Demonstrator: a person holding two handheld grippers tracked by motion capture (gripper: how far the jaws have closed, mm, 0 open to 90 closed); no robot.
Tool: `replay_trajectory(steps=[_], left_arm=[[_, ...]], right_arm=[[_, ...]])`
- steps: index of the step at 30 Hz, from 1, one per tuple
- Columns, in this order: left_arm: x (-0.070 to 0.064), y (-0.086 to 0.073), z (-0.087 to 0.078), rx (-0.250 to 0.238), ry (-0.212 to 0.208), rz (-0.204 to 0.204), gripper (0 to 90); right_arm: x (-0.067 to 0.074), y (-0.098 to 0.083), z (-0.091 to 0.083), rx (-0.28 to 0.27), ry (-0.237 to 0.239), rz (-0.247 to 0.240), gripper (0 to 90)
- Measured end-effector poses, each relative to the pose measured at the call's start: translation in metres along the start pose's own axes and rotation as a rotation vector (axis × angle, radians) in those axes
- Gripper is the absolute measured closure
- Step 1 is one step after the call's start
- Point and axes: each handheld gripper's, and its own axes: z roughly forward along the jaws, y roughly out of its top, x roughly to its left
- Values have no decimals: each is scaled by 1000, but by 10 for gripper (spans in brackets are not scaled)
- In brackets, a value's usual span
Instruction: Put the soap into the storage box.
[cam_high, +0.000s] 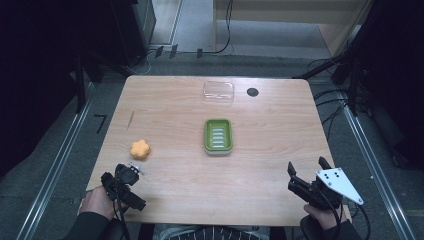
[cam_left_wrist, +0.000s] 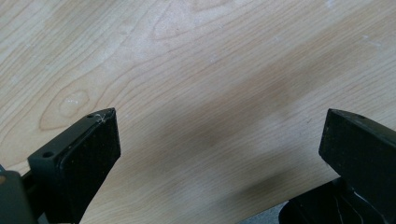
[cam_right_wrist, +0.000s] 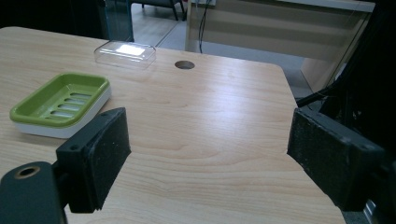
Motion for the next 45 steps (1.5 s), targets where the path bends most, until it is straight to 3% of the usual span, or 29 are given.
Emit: replay_trajectory(steps=[4, 16, 32, 45], left_arm=[[2, -1, -1, -13, 6, 4, 0], [11, 10, 3, -52, -12, 1, 0], [38, 29, 9, -85, -6, -112, 0], [48, 51, 7, -113, 19, -123, 0]], right_arm=[[4, 1, 2, 8, 7, -23, 137], [5, 1, 0, 4, 5, -23, 137], [5, 2, 2, 7, 9, -25, 137], [5, 2, 2, 7, 7, -31, 137]])
